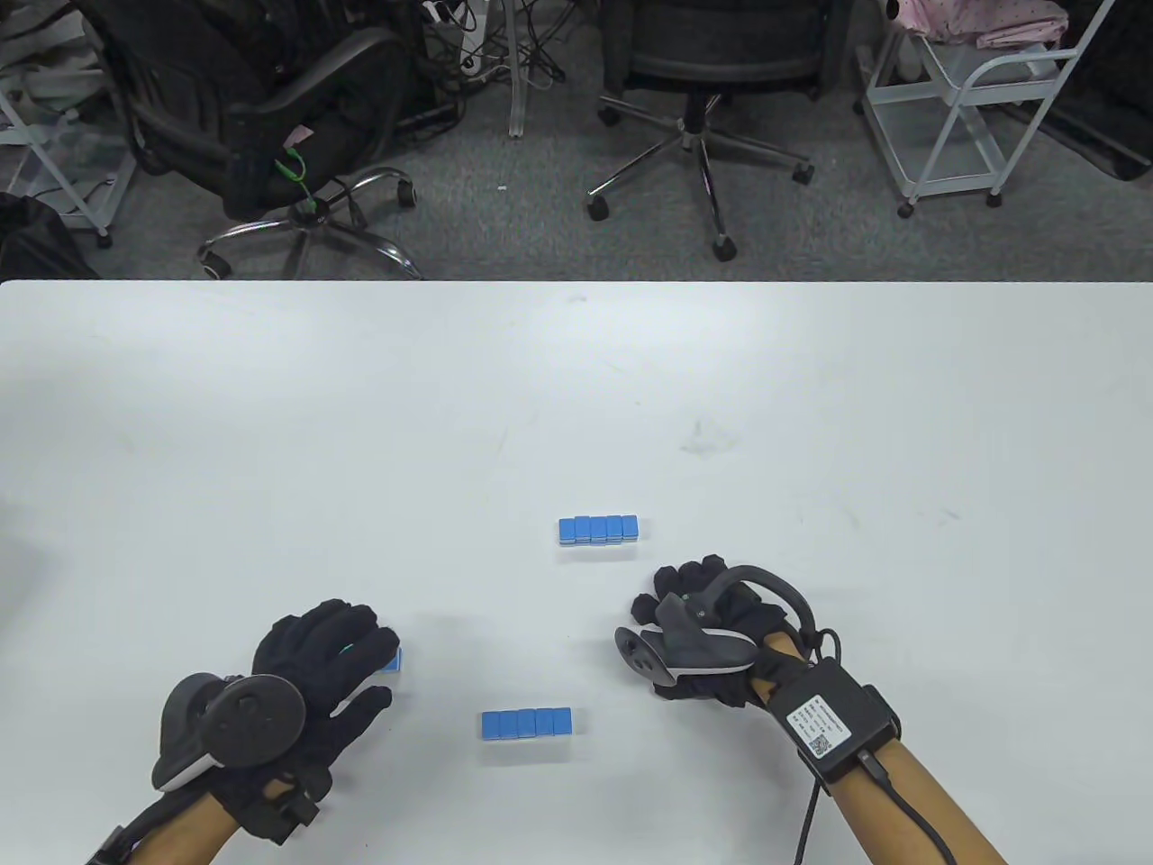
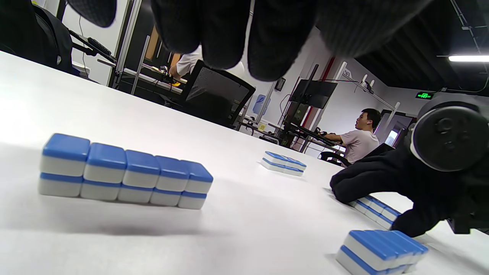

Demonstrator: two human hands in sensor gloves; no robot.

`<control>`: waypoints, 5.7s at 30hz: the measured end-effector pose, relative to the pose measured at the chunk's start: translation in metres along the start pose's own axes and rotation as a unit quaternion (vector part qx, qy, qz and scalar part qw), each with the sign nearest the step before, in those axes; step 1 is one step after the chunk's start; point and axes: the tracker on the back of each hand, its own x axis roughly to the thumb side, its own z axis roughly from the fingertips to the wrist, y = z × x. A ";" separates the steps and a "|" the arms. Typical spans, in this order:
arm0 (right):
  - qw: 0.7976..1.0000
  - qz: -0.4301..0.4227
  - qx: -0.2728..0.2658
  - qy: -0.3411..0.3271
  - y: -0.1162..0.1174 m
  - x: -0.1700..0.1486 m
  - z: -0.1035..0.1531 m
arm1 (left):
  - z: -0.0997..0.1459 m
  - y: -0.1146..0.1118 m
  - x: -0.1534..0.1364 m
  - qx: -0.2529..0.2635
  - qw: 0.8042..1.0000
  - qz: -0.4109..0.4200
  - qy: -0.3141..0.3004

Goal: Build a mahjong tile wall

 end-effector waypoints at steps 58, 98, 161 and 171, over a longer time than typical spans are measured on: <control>0.998 -0.017 0.048 0.026 -0.039 -0.037 -0.012 | 0.002 0.002 -0.004 0.003 1.000 0.005 0.007; 0.904 -0.339 -0.170 0.196 -0.036 -0.049 0.103 | -0.005 -0.023 -0.048 -0.130 0.883 0.111 0.437; 0.895 -0.363 -0.106 0.237 -0.018 -0.070 0.101 | -0.186 -0.085 0.062 -0.218 0.955 -0.200 -0.010; 0.898 -0.361 -0.103 0.230 -0.017 -0.068 0.098 | -0.196 -0.087 0.069 -0.221 0.952 -0.206 -0.045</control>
